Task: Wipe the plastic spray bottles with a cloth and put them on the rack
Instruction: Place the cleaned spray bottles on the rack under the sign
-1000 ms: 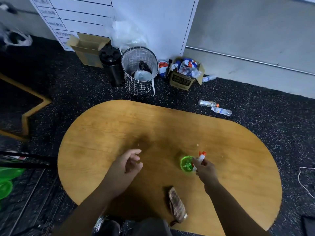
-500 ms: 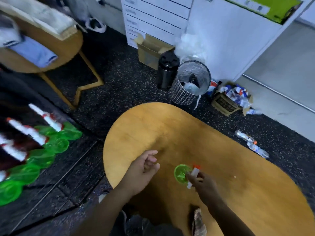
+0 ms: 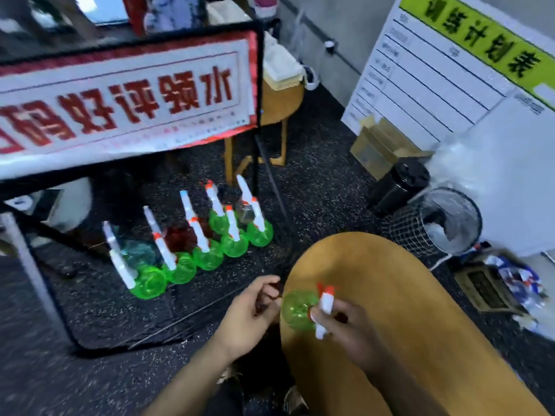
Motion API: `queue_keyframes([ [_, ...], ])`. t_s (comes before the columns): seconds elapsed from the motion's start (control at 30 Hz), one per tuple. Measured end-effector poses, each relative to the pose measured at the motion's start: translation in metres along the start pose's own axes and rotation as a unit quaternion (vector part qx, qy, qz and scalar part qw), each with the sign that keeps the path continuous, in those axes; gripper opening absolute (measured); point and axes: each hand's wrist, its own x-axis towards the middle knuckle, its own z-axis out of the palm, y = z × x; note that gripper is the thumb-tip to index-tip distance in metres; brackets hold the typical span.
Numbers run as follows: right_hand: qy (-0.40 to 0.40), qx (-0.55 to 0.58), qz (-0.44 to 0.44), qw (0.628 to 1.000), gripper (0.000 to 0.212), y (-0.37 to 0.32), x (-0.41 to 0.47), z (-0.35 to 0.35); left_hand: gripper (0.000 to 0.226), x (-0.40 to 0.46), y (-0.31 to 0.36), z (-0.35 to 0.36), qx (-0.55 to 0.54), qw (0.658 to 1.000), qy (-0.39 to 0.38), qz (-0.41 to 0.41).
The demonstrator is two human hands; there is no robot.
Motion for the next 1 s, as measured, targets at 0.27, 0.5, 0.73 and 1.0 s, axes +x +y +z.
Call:
queue_keyframes([
  [0.27, -0.093, -0.064, -0.069, 0.991, 0.019, -0.084, 0.063, 0.102, 0.031, -0.025, -0.050, -0.110, 0.006, 0.987, 0.154, -0.049],
  [0.5, -0.167, -0.116, -0.089, 0.975, 0.030, -0.105, 0.109, 0.174, 0.033, -0.054, -0.095, -0.147, -0.014, 0.956, 0.266, -0.127],
  [0.73, -0.177, -0.195, -0.089, 0.961, 0.016, -0.083, 0.150, 0.219, 0.028, -0.060, -0.090, -0.147, -0.038, 0.927, 0.331, -0.170],
  [1.0, -0.191, -0.245, -0.081, 0.947, 0.021, -0.083, 0.170, 0.226, 0.029, -0.042, -0.092, -0.140, 0.011, 0.929, 0.320, -0.189],
])
